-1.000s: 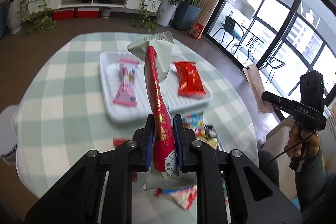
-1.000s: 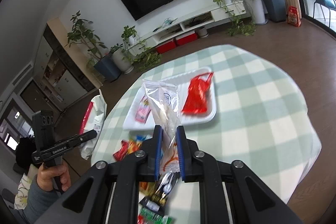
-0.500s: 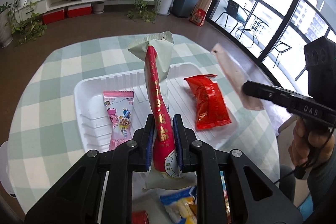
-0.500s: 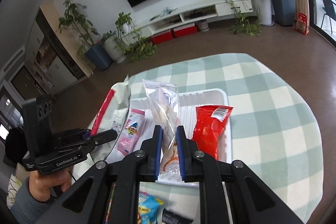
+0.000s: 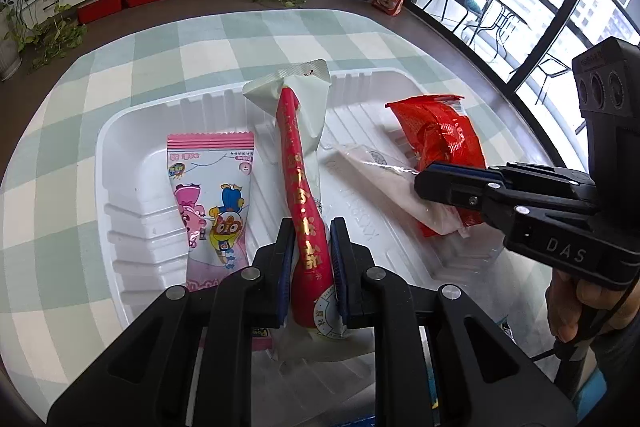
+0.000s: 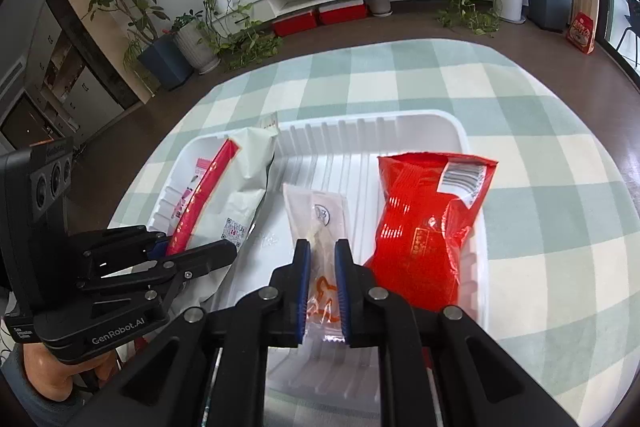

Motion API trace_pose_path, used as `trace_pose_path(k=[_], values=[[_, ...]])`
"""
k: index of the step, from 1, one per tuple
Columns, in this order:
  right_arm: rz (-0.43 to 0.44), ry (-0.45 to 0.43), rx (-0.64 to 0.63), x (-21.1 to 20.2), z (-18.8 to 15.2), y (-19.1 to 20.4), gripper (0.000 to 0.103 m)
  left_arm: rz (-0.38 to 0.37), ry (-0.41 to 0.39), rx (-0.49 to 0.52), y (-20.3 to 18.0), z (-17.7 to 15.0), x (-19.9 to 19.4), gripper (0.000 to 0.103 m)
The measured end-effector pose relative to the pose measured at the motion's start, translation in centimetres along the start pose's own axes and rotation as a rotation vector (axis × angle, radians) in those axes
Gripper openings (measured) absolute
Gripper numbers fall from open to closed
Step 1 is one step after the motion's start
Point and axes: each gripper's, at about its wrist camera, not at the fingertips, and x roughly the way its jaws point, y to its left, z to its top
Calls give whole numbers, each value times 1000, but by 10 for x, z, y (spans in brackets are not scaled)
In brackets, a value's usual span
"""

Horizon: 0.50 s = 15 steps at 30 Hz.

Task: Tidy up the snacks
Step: 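Carry the bread bag and pastry packet into the white tray, then release both packets in the tray and withdraw both tools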

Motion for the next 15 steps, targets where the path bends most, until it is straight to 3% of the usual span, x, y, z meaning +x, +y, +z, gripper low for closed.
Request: trace_pose_path(k=[15], values=[[-13,-4,-42,4,-5,8,14,17,10,-11,3,1,11,17]])
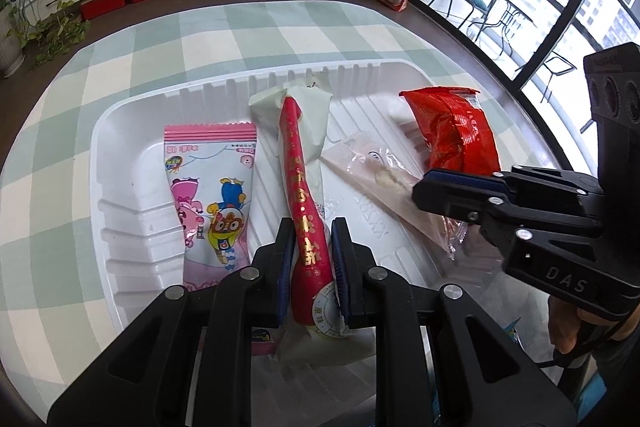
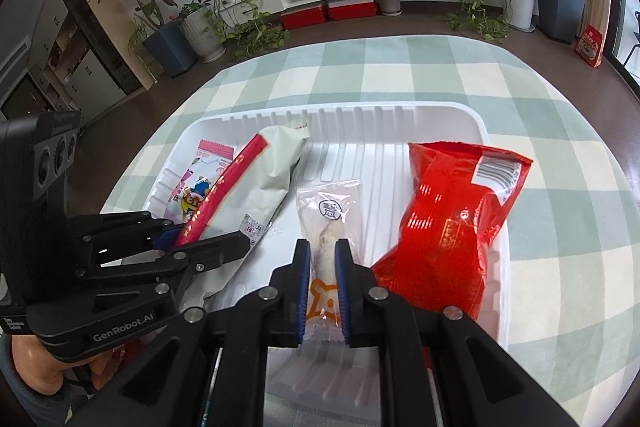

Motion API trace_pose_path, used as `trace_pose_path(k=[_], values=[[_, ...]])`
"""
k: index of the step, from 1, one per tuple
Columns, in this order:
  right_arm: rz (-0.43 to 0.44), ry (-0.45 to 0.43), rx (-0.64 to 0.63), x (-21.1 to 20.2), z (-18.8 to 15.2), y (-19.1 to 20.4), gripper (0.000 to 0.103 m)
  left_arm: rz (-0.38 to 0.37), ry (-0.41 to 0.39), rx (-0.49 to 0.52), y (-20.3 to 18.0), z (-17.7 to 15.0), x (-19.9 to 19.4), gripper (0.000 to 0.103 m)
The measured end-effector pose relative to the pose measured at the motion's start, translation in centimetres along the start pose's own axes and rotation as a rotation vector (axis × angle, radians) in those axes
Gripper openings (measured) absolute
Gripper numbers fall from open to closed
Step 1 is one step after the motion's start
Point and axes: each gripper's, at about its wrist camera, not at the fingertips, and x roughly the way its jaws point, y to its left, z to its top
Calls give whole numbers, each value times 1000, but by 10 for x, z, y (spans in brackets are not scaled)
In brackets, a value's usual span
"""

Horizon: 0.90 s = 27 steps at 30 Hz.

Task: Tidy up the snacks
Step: 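Release both packets in the tray and withdraw both tools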

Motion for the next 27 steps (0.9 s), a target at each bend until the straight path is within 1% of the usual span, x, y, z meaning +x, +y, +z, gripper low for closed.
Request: trace_pose_path(k=[3,4,5,6,7,8,9,10,11,12,13,14,15,16,18,21,23,25,26,27], values=[[-2,-30,7,-15,2,-1,15,-1,-17,-5,-1,-1,-7,18],[-1,-41,6,-21,3,-2,16,-3,-26,-6,-1,-1,-11,20],[-4,-54,3,-28,4,-2,21,-2,-36,-5,-1,-1,-15,23],[-7,-64,2,-35,4,-3,33,3,-47,-5,-2,-1,-19,26],[-10,-77,5,-43,5,-4,41,7,-57,-7,-3,-1,-25,37],[-11,-87,11,-52,5,-5,55,12,-72,-12,-3,-1,-31,59],[-7,-104,18,-62,5,-8,64,16,-94,-18,-2,-2,-40,71],[-4,-123,23,-74,4,-11,67,17,-115,-20,-3,-3,-50,84],[-5,-139,26,-84,3,-13,71,16,-134,-24,-2,-5,-59,87],[-11,-158,28,-96,2,-15,74,17,-153,-31,-2,-7,-70,88],[-18,-180,27,-108,1,-17,76,17,-167,-35,-2,-9,-80,93],[-25,-206,27,-120,-2,-19,80,20,-186,-40,-2,-12,-91,101],[-28,-229,32,-132,-6,-21,82,24,-207,-45,-2,-17,-102,103],[-23,-251,39,-144,-12,-23,84,25,-225,-49,-3,-21,-113,103],[11,-279,59,-163,-27,-27,90,16,-261,-54,-5,-34,-135,103],[81,-302,92,-184,-61,-27,94,16,-338,-48,-12,-65,-169,103],[121,-290,102,-189,-89,-21,94,17,-372,-49,-19,-91,-183,103],[156,-253,88,-188,-119,-11,94,18,-376,-82,-23,-119,-190,103],[170,-234,76,-186,-135,-4,94,13,-364,-110,-23,-134,-191,103],[179,-219,57,-185,-151,3,93,13,-323,-146,-24,-149,-190,103]])
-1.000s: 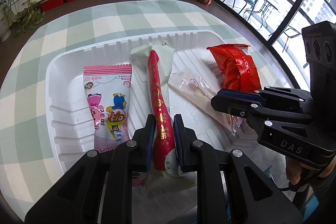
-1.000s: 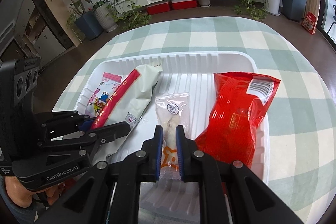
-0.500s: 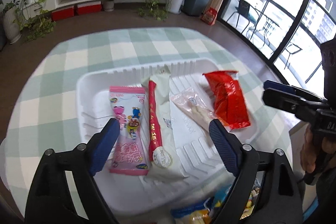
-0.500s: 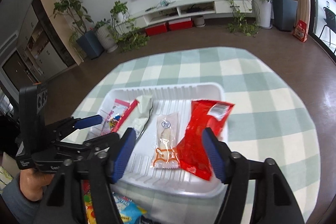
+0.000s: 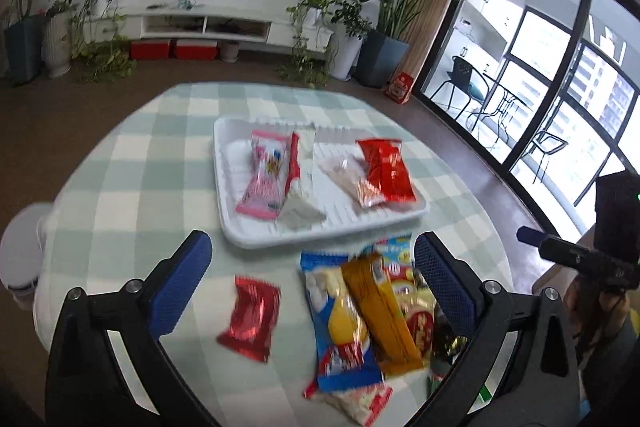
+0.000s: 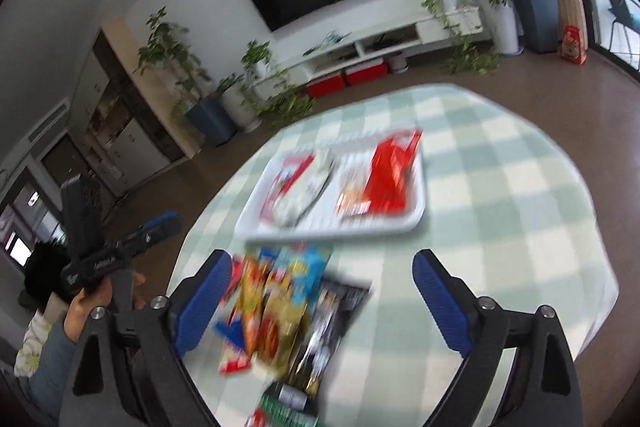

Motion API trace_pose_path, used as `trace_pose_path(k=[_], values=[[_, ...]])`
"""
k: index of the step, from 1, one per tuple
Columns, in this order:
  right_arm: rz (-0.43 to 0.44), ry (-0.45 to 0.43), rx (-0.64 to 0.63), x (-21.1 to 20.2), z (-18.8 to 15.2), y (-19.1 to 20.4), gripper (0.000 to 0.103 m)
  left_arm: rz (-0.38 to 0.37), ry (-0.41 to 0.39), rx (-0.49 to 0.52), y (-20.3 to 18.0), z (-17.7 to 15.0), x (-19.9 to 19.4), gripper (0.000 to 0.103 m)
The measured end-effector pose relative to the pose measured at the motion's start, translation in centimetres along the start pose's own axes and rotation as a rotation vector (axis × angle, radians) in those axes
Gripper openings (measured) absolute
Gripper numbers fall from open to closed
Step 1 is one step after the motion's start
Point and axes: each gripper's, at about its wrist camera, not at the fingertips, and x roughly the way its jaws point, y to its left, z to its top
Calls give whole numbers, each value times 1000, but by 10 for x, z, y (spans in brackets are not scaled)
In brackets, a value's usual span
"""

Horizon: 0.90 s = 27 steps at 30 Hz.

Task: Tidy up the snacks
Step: 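Release both packets in the tray and withdraw both tools, then move the left tool to the pile and grasp the blue-and-yellow cake packet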

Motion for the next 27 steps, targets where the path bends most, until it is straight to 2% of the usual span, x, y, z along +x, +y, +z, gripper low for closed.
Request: trace_pose_path(k=[2,6,10,18,21,27], values=[[10,21,-16,-2,-29,9,92,9,70,-63,5,-30,-5,103],[10,67,-11,-3,-75,19,92,26,87,-145,10,-81,-20,103],[-46,88,8,3,-96,18,90,52,110,-178,6,-113,-21,103],[-91,114,42,15,-107,13,79,1,157,-129,-25,-122,-3,103],[-85,125,68,17,-109,9,78,-24,174,-120,-33,-123,3,102],[-90,125,77,17,-108,7,71,-65,167,-99,-38,-110,5,99]])
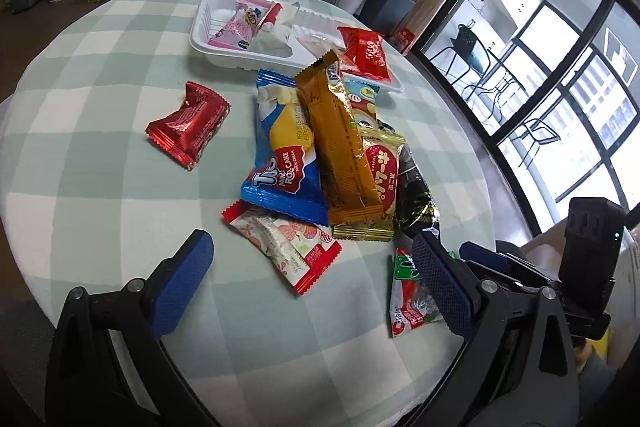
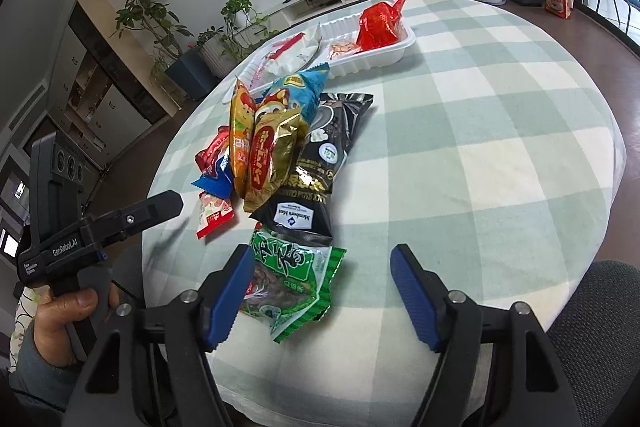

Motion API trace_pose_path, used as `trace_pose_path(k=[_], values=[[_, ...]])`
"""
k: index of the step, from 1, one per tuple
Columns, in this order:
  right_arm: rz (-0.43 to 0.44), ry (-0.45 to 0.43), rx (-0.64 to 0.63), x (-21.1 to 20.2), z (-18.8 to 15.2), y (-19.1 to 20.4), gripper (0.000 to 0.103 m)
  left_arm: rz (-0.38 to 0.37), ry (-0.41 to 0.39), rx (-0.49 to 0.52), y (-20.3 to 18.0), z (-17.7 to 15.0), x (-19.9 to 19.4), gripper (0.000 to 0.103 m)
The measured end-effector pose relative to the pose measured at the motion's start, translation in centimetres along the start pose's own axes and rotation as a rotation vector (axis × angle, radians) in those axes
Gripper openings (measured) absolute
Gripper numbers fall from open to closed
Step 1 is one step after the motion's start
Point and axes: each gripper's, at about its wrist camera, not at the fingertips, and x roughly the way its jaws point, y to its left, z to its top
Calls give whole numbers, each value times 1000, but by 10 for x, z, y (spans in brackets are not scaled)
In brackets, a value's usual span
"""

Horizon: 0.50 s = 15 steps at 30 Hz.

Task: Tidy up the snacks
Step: 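Move the left tool to the pile and grasp the blue-and-yellow cake packet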

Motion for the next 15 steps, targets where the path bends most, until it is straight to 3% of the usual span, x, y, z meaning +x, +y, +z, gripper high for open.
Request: trace_pose_path(k=[3,7,15], values=[[9,8,-4,1,1,-1,67,0,-1,22,-1,10,0,86],[8,10,-18,1,1,2,63,60,14,59,2,30,8,58],[-1,12,-34,0,1,6,60,109,92,113,6,60,36,55]])
